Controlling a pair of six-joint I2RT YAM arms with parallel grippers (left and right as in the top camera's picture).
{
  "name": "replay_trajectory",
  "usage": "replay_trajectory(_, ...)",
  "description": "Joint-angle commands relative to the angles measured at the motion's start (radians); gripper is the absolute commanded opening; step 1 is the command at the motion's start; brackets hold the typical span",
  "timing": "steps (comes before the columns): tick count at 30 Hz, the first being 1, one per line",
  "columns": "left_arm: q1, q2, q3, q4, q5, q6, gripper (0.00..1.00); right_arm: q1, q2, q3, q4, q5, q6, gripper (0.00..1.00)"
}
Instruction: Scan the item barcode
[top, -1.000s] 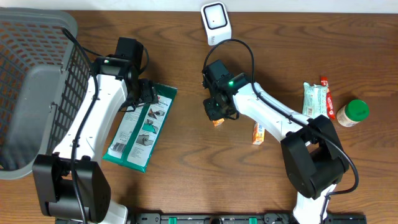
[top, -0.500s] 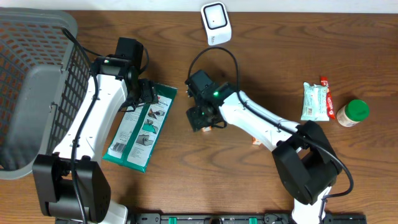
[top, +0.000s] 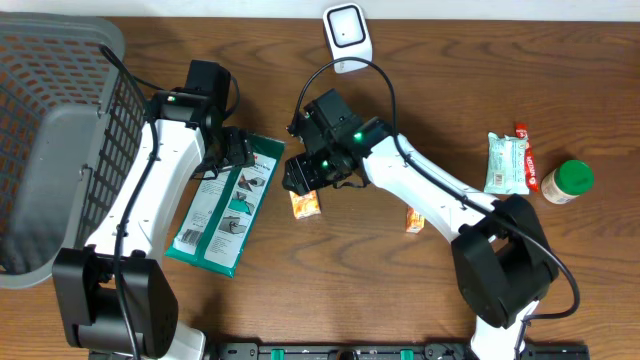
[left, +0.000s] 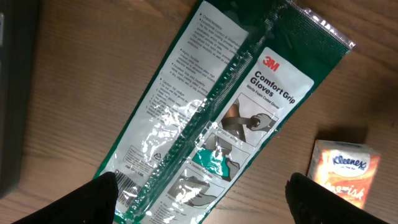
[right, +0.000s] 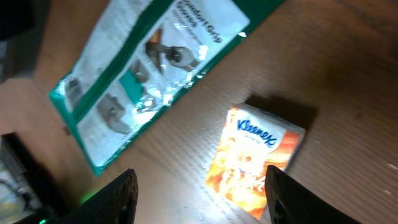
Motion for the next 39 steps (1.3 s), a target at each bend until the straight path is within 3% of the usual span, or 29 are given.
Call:
replay_trajectory(1, 0.002, -0.003, 0.014, -0.005, -0.009, 0.002, 0.87, -0.002, -0.024, 0.020, 0.004, -0.061, -0.027, 0.61)
replay_trajectory(6, 0.002, -0.003, 0.014, -0.005, -0.009, 0.002, 0.87, -0.042, -0.024, 0.020, -0.007, 0.026, -0.001, 0.62)
replay_trajectory(11, 0.002, -0.003, 0.014, -0.005, -0.009, 0.002, 0.87, -0.080, -0.023, 0.002, -0.010, 0.082, 0.066, 0.55)
replay_trajectory(23, 0.002, -0.003, 0.014, -0.005, -0.009, 0.002, 0.87, -0.069, -0.023, -0.098, 0.032, 0.087, 0.072, 0.39)
replay_trajectory(39, 0.002, -0.003, 0.014, -0.005, -0.009, 0.002, 0.87, -0.014, -0.005, -0.165, 0.122, 0.087, 0.072, 0.39)
